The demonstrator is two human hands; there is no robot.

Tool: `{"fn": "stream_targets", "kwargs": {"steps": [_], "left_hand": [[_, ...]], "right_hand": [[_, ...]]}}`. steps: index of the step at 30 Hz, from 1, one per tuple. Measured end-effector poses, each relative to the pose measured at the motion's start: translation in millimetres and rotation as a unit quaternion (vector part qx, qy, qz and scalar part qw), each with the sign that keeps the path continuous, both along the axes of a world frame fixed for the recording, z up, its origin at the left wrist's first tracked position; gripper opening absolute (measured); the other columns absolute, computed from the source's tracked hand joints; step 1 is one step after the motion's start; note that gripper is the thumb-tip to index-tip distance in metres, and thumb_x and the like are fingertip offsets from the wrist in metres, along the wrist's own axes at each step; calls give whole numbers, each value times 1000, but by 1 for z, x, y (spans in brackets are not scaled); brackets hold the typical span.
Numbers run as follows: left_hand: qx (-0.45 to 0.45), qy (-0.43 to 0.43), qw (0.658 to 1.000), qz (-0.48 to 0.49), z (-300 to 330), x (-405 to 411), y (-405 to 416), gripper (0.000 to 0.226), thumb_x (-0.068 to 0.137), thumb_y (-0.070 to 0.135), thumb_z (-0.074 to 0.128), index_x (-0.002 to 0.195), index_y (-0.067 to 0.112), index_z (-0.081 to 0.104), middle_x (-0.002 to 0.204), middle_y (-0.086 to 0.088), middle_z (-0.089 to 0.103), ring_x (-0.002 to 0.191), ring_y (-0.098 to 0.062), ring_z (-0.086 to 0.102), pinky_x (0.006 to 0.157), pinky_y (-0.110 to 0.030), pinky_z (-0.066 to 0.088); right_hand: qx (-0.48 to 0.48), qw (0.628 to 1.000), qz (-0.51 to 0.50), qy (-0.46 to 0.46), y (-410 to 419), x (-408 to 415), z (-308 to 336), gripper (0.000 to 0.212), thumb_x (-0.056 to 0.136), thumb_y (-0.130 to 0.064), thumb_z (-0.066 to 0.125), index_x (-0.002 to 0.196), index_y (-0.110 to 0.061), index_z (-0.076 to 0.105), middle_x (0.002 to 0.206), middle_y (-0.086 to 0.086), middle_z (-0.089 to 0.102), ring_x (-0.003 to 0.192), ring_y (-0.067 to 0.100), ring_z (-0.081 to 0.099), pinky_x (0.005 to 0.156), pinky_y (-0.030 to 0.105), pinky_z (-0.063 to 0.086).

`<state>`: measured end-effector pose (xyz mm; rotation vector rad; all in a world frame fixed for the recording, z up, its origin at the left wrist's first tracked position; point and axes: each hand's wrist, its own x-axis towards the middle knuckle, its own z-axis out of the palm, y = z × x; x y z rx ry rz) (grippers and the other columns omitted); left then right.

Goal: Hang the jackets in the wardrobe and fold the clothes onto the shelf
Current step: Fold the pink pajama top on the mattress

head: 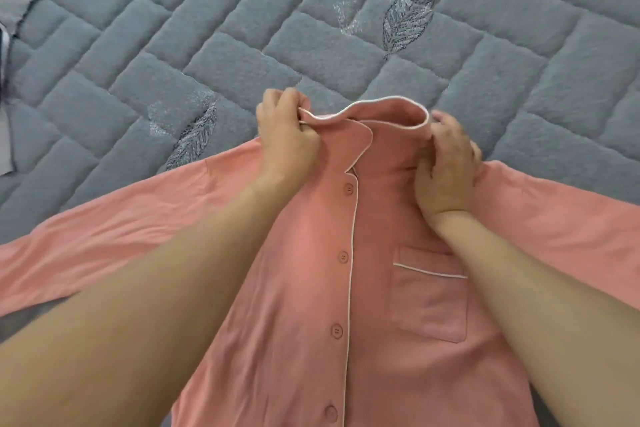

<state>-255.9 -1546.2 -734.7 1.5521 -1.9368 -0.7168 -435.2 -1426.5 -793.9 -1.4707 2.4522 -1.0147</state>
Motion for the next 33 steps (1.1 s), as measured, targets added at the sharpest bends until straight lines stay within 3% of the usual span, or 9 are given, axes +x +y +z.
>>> {"fn": "stream_targets", "kwargs": {"steps": [3,5,7,10,13,16,21,26,33], "left_hand": [[-36,-58,990,-122,12,37,61,23,66,-5,46,82,8,55,101,-9,50,95,-29,46,86,-34,36],[-11,-181,968,-172,7,63,94,21,65,1,56,84,10,59,112,-12,55,107,-34,49,100,-53,36],[68,-231,961,-136,3,77,113,29,68,15,57,96,16,63,129,-5,51,125,-29,41,110,-59,25],[121,-195,970,-74,-2,70,108,55,82,32,41,135,22,49,155,-3,29,146,-23,19,117,-57,15],[144,-263,945,-128,-25,59,85,63,99,50,28,157,34,7,165,7,-13,150,-17,-18,118,-61,-5],[184,-337,909,-162,-51,58,71,69,96,65,13,152,40,-20,158,12,-33,143,-16,-35,109,-68,-19],[197,-349,901,-166,-69,64,66,66,84,73,-3,130,52,-45,143,19,-50,133,-10,-49,99,-68,-30],[252,-346,883,-190,-72,65,57,66,76,81,-7,120,57,-51,132,23,-60,125,-8,-56,91,-62,-40],[256,-344,881,-198,-73,66,55,68,78,81,-4,122,57,-50,133,23,-60,125,-8,-56,86,-58,-45]], "right_hand": [[-35,999,17,-23,38,11,12,29,80,-9,47,99,-10,68,135,10,57,122,26,52,99,44,32],[-42,998,-1,-38,61,18,18,24,77,-10,47,85,-10,70,131,10,60,121,26,53,99,45,32],[-38,998,-18,-36,66,22,24,25,81,-14,45,83,-9,69,130,11,60,123,25,52,99,41,31],[49,997,51,-2,40,36,28,41,91,-29,37,112,-12,68,145,12,50,135,25,44,109,43,24],[226,963,132,62,20,57,13,61,94,-46,24,149,-26,38,163,5,19,150,23,13,120,47,-1],[251,955,108,119,21,60,-10,66,91,-49,21,153,-27,29,163,6,18,150,27,12,120,52,-6],[233,958,97,136,17,61,-19,65,89,-46,32,151,-24,36,160,10,27,148,31,22,119,56,2],[248,953,103,140,15,60,-18,67,87,-45,34,150,-24,37,159,11,27,147,33,22,118,58,5],[256,951,103,141,14,60,-19,67,88,-45,32,152,-25,33,161,11,23,148,33,19,118,59,4]]}}
